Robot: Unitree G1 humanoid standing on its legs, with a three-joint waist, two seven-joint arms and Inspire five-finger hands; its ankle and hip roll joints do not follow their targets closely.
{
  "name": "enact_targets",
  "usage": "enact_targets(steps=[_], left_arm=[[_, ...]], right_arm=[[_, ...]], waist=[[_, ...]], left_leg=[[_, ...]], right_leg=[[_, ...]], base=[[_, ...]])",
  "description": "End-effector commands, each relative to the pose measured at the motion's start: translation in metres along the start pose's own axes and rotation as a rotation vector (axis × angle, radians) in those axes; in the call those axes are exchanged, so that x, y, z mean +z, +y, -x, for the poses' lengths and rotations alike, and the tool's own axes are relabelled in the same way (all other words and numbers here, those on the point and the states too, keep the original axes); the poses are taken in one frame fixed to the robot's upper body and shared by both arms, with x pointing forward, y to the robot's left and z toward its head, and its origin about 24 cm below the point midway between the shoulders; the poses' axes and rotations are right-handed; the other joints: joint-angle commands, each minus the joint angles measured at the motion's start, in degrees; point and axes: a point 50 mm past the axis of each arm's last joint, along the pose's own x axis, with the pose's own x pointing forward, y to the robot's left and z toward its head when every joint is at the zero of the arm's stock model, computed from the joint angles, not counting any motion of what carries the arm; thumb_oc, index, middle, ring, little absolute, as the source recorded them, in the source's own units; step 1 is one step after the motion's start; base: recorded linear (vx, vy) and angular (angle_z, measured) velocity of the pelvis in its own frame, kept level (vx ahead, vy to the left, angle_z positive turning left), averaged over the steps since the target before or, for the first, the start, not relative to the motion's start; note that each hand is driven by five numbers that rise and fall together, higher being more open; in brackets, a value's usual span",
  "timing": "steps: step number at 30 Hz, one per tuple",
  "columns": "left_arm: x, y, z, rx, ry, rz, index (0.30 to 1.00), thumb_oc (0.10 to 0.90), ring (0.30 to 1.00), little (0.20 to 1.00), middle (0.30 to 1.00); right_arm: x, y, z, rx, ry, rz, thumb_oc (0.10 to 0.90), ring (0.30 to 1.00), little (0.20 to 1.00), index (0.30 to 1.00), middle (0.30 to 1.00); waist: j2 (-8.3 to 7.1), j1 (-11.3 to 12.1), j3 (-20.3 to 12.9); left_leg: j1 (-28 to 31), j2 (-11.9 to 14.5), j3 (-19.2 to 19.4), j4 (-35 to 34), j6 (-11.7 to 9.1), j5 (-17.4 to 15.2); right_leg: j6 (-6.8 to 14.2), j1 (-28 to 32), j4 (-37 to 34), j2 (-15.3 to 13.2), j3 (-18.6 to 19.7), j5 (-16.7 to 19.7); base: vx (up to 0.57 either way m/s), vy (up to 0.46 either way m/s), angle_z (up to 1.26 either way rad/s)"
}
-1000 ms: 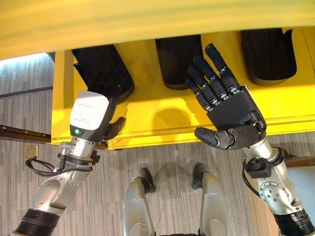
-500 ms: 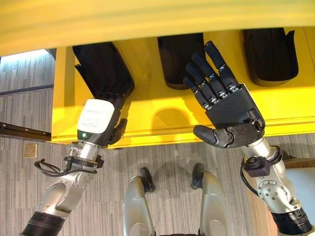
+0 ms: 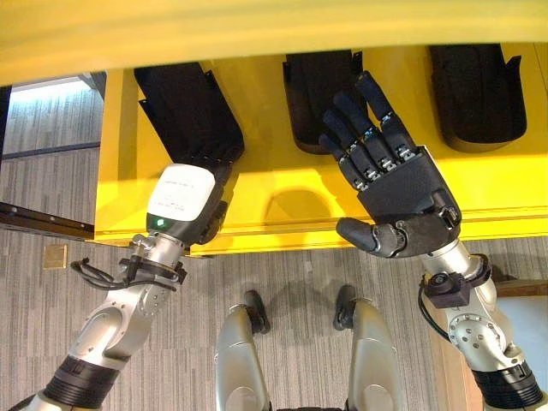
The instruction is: Move parts from the plastic box to the shelf.
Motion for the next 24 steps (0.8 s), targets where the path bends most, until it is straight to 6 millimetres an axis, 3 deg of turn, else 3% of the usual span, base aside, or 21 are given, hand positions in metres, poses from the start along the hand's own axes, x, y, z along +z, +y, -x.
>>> enact_targets(steps=[1, 10, 24], left_arm=[[-0.013, -0.018, -0.001, -0.163, 0.086, -0.103, 1.0, 0.9, 1.0, 1.0, 1.0], [-0.026, -0.022, 0.003, -0.304, 0.159, -0.165, 1.0, 0.9, 1.0, 1.0, 1.0], [-0.038, -0.019, 0.014, -0.379, 0.189, -0.204, 1.0, 0.9, 1.0, 1.0, 1.0]], right_arm=[[0.035, 0.014, -0.02, 0.148, -0.212, 0.079, 0.9, 1.0, 1.0, 1.0, 1.0], [0.039, 0.013, -0.02, 0.151, -0.212, 0.079, 0.9, 1.0, 1.0, 1.0, 1.0], [0.044, 0.012, -0.018, 0.155, -0.216, 0.09, 0.9, 1.0, 1.0, 1.0, 1.0]], waist=[[-0.95, -2.35, -2.38], [-0.56, -2.52, -2.43], [0.04, -2.2, -2.31]], left_leg=[[5.32, 2.18, 2.19, -3.32, -1.94, -1.25], [5.67, 2.18, 2.35, -3.43, -1.91, -1.33], [5.63, 2.03, 2.34, -3.46, -1.77, -1.45]], right_leg=[[5.72, 4.16, 0.3, -3.74, -0.32, -1.79], [5.82, 4.42, -0.16, -3.74, -0.31, -1.52], [5.76, 4.34, -0.38, -3.86, -0.44, -1.42]], base=[[0.0, 0.0, 0.0], [0.0, 0.0, 0.0], [0.0, 0.0, 0.0]])
